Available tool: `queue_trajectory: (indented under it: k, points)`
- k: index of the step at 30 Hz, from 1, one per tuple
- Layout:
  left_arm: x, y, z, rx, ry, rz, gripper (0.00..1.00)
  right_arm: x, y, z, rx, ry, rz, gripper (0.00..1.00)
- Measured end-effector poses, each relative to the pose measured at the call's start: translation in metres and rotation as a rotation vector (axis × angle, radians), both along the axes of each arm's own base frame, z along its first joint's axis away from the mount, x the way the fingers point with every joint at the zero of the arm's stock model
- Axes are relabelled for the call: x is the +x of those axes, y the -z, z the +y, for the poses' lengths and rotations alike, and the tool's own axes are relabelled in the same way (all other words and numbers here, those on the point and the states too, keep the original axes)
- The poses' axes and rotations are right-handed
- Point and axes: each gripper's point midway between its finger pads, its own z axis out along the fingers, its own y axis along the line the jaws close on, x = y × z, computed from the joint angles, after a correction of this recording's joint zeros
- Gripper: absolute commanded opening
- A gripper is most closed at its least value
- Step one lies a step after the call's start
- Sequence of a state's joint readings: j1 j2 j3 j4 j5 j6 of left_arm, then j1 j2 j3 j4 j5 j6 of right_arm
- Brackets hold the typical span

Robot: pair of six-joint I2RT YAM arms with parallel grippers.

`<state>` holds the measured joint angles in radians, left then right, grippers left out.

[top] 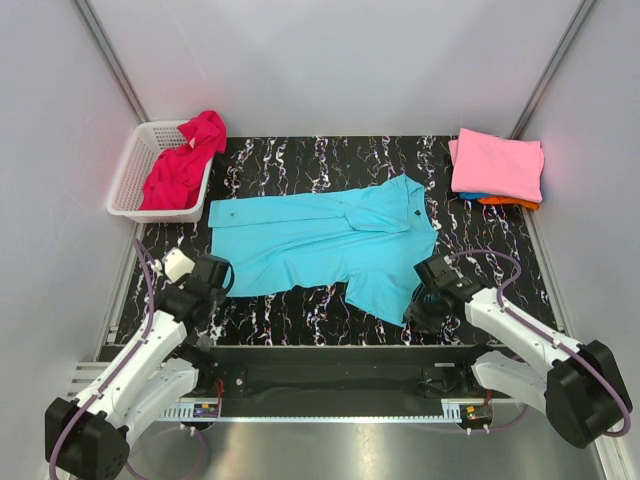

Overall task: Fold and stack the t-shirts
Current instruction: Fold the tshirt

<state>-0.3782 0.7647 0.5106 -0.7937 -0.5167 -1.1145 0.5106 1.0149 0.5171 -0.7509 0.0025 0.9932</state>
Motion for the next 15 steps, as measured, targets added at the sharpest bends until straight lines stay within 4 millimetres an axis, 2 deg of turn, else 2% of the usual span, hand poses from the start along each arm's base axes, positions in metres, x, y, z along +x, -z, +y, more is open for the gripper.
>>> queue_trajectory:
  k: [7, 15]
  points:
    - [0.000, 0.000, 0.000, -0.001, 0.001, 0.001, 0.00, -0.006, 0.012, 0.008, -0.005, -0.026, 0.070, 0.44]
    - [0.000, -0.002, -0.001, -0.006, 0.011, -0.005, 0.00, 0.008, 0.015, 0.021, -0.018, -0.049, 0.088, 0.44]
